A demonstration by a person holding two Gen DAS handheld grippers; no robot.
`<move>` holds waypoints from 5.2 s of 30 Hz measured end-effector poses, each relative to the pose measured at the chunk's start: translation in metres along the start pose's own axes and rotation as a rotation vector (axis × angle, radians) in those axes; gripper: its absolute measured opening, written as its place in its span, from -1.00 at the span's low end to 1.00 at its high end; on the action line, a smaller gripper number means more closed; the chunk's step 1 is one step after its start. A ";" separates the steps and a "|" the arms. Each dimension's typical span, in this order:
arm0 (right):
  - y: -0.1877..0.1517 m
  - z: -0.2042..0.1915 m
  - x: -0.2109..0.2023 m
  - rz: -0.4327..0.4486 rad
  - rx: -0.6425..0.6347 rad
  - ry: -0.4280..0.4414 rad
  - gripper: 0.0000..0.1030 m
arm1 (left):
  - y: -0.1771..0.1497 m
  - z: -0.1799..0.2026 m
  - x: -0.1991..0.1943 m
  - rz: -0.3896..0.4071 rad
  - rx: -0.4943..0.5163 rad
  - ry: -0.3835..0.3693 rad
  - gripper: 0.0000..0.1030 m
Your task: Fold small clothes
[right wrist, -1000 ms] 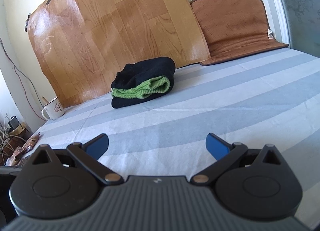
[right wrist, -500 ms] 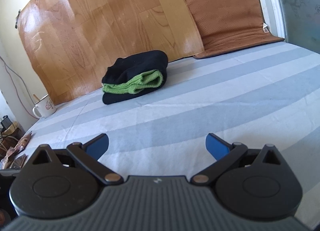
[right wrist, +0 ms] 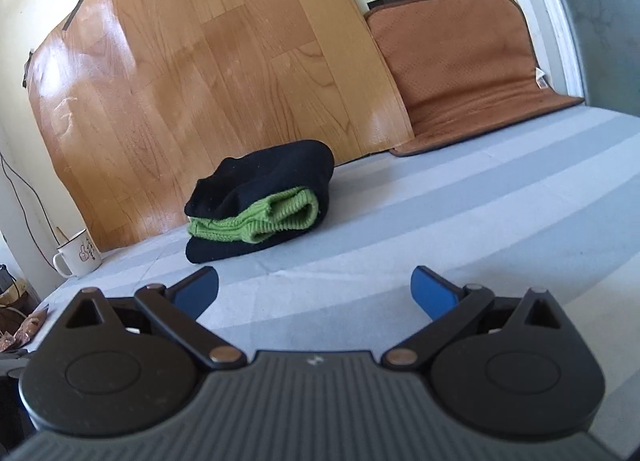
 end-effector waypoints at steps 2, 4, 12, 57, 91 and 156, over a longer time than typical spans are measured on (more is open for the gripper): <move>0.000 0.000 -0.001 0.000 0.000 0.004 1.00 | 0.000 -0.001 0.001 -0.004 -0.008 0.004 1.00; 0.000 -0.003 0.001 -0.005 -0.010 0.010 1.00 | 0.000 -0.003 0.001 -0.007 -0.017 0.003 1.00; -0.001 -0.005 0.001 -0.008 -0.016 0.029 0.88 | 0.001 -0.004 0.001 -0.002 -0.025 0.002 1.00; -0.006 -0.014 -0.001 -0.034 -0.043 0.083 0.56 | -0.002 -0.012 0.004 -0.029 -0.078 -0.008 1.00; -0.007 -0.013 0.001 -0.055 -0.028 0.083 0.56 | 0.000 -0.010 0.002 -0.008 -0.071 -0.018 1.00; -0.007 -0.019 -0.001 -0.068 -0.041 0.116 0.56 | -0.001 -0.014 -0.001 0.002 -0.070 0.013 1.00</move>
Point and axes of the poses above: each gripper's, at about its wrist camera, not at the fingertips, and x roughly the way its jaws point, z to its right, y to its top, the point moved 9 cm from there along x, roughly the way its jaws point, and after that the axes turned 2 degrees about -y, right-handed, at the moved point
